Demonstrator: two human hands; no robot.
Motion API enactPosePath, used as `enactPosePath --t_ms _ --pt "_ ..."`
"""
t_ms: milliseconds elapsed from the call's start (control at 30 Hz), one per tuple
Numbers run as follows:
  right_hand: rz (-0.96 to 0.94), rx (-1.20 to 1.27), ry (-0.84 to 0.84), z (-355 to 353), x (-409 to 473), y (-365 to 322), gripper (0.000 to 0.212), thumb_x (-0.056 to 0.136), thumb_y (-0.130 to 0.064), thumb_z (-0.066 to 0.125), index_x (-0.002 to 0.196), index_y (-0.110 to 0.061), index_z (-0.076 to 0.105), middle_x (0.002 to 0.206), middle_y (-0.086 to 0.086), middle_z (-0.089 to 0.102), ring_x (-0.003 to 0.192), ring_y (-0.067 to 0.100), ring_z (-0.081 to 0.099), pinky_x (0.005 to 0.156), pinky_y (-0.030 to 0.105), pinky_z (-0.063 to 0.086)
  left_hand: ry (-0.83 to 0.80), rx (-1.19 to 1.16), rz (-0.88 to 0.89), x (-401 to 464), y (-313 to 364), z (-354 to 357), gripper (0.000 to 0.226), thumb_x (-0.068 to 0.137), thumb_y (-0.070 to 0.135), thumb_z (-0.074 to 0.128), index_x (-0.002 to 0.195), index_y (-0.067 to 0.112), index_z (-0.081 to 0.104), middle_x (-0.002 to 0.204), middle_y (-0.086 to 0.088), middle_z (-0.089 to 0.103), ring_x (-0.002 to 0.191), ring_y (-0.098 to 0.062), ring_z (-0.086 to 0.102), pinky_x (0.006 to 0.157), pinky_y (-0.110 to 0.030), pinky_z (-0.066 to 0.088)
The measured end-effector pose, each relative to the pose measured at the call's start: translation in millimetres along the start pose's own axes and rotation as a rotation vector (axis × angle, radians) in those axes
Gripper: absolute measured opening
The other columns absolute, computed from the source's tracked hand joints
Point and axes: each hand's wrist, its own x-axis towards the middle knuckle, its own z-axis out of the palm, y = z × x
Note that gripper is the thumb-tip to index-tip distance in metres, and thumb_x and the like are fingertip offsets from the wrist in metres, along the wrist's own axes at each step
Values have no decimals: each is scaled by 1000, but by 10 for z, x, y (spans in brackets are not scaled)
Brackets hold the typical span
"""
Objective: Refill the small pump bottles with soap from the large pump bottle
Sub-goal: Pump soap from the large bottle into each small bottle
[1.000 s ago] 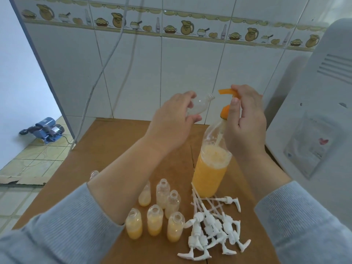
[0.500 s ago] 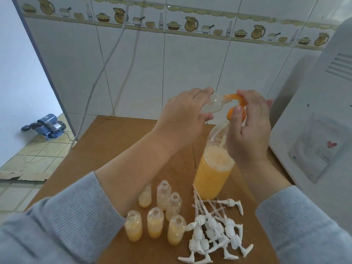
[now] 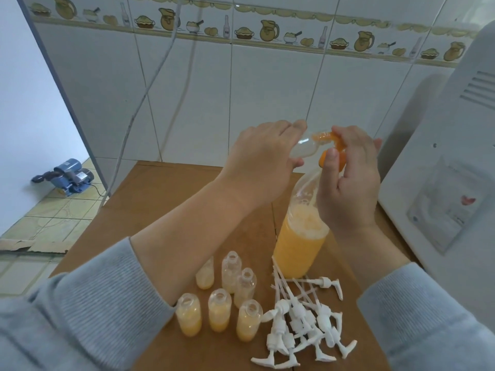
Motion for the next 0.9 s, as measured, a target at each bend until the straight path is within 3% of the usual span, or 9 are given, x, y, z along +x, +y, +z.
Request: enactPosePath --t_ms 167,333,467,633,900 --pt "-14 -11 -67 -38 17 -29 42 99 -30 31 125 -5 52 120 10 56 119 18 46 109 52 29 -25 28 8 21 -42 -18 50 93 31 55 138 14 42 124 -1 58 112 -22 54 92 -37 41" --pt "-11 25 -13 -133 82 -65 45 99 -31 28 124 -3 53 122 10 55 121 18 44 110 51 27 38 50 26 64 40 -69 49 92 33 56 137 16 42 117 1 60 105 -20 55 87 -36 42" --pt "-2 21 17 -27 -13 10 40 100 -24 28 122 -3 54 120 10 57 120 17 47 113 50 24 -19 1 8 41 30 -31 48 92 31 56 136 18 42 117 1 60 104 -20 55 89 -37 44" --pt "16 83 -11 -27 27 -1 41 100 -26 29 119 -4 57 117 9 59 116 13 45 104 56 33 -75 3 -26 61 -6 -28 48 94 33 52 139 20 38 121 3 56 109 -18 52 90 -32 39" --pt "-6 65 83 -25 37 -17 37 99 -19 31 117 -1 58 114 12 60 116 15 48 112 49 26 -28 -5 -2 81 38 -70 45 92 31 56 134 19 43 113 2 60 101 -19 55 87 -36 43"
